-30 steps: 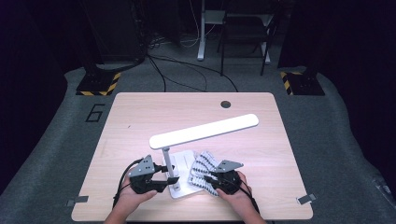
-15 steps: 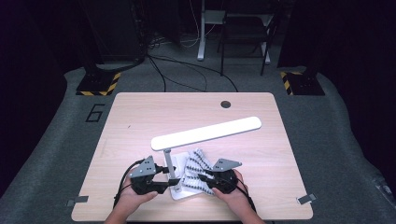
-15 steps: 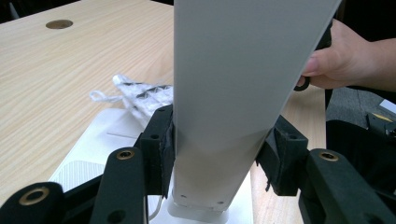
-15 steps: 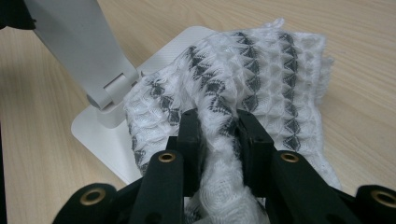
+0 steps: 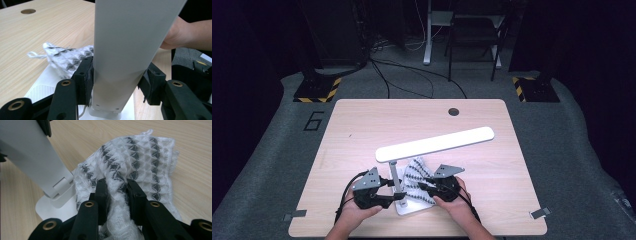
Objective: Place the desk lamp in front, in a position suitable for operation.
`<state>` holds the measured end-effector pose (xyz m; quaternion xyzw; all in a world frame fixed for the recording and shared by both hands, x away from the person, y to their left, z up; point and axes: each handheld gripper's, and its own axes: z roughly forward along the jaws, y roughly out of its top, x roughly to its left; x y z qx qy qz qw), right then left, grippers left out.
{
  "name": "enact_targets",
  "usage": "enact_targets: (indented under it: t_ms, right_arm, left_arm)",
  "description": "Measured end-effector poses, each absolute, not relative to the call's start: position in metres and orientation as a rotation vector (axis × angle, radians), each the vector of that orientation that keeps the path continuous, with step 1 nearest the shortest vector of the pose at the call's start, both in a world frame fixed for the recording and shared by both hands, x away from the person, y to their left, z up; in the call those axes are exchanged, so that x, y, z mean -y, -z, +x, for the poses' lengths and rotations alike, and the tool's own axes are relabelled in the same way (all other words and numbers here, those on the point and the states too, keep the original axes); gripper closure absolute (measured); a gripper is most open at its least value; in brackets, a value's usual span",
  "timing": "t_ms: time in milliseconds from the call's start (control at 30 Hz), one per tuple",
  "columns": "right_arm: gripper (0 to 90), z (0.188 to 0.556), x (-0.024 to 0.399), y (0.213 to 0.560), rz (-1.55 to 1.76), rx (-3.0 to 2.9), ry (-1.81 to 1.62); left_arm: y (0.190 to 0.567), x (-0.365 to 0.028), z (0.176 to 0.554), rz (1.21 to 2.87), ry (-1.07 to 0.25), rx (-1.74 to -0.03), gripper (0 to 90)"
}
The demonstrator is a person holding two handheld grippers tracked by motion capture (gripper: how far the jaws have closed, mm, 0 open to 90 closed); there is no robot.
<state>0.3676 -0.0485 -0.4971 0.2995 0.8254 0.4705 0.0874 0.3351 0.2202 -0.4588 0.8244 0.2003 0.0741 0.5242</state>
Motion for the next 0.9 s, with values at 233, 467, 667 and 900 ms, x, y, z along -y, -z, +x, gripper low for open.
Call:
enact_targets:
  t_ms: [233,467,667,900]
  right_arm:
    - [73.3,0.376,0.036,0.494,0.847,-2.484,-1.372]
    - [73.2,0.38,0.031,0.49,0.822,-2.499,-1.371]
    - [73.2,0.383,0.025,0.486,0.826,-2.499,-1.382]
    - [73.2,0.389,0.019,0.484,0.81,-2.496,-1.383]
  left_arm:
    - [0.453,-0.221,0.335,1.965,-0.191,-0.503,44.0]
    - [0.445,-0.22,0.334,1.97,-0.212,-0.511,41.2]
    - [0.435,-0.218,0.334,1.959,-0.213,-0.522,41.1]
    - [0.426,-0.219,0.335,1.947,-0.197,-0.526,40.0]
